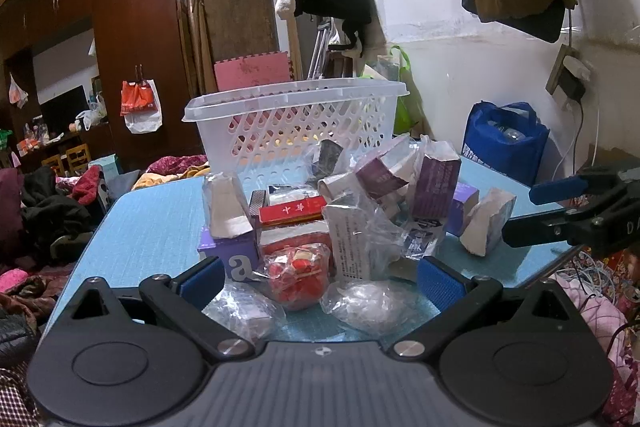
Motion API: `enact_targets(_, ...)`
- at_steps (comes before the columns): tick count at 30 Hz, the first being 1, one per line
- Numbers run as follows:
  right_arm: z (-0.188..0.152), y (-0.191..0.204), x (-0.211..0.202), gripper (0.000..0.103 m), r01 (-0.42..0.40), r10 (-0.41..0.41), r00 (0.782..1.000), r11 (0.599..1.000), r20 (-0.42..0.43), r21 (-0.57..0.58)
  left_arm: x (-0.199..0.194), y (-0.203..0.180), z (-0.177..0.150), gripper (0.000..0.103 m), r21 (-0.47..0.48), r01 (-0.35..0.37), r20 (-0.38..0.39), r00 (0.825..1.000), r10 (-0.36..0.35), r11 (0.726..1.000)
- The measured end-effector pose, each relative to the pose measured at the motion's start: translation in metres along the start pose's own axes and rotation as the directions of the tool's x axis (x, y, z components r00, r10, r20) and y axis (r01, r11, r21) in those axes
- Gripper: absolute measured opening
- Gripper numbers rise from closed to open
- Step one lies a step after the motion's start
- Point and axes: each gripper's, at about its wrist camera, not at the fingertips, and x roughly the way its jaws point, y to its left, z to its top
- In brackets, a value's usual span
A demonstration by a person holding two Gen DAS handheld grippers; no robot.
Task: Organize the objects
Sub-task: 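Drop clear bag into basket with left tool while right tool drops purple 'Ca' box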
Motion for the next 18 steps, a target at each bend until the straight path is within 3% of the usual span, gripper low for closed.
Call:
enact_targets(3, 0.000, 0.000, -0.002, 0.103, -0.001, 0.001, 1.000, 1.000, 0.020, 0.003, -0.004, 0.004, 0.001, 0.103, -0.019, 0.011, 0.037, 0.999, -0.011, 1.000)
enact_targets(5, 0.000, -0.003, -0.006, 0.103, 0.005, -0.006, 0.997, 1.000, 0.082, 0.016, -0.014, 0.010, 0.000, 0.103, -0.038, 0.013, 0.149, 0.989, -0.008, 0.999)
enact_targets(7, -0.002, -0.007, -0.011, 0.103, 0.017, -0.021, 0.984, 1.000, 0.179, 0.020, -0.019, 0.014, -0.002, 0.103, -0.020, -0.061, 0.243, 0.968, 0.064, 0.998)
enact_targets(10, -0.009, -0.011, -0.014, 0.103, 0.090, -0.085, 0.952, 0.996, 0.294, -0.002, -0.011, 0.022, -0.007, 0.103, 0.022, -0.173, 0.280, 0.947, 0.160, 0.985)
enact_targets(12, -0.011, -0.010, -0.009, 0.103, 0.115, -0.104, 0.956, 0.993, 0.274, -0.025, -0.004, 0.033, -0.012, 0.103, 0.035, -0.200, 0.244, 0.952, 0.185, 0.979)
enact_targets(14, -0.013, -0.009, -0.002, 0.103, 0.097, -0.085, 0.976, 0.994, 0.199, -0.050, -0.001, 0.046, -0.020, 0.103, 0.028, -0.194, 0.179, 0.966, 0.186, 0.981)
enact_targets(18, -0.017, -0.009, 0.006, 0.103, 0.042, -0.033, 0.990, 0.997, 0.139, -0.060, -0.001, 0.062, -0.039, 0.103, -0.013, -0.089, 0.098, 0.991, 0.090, 0.996)
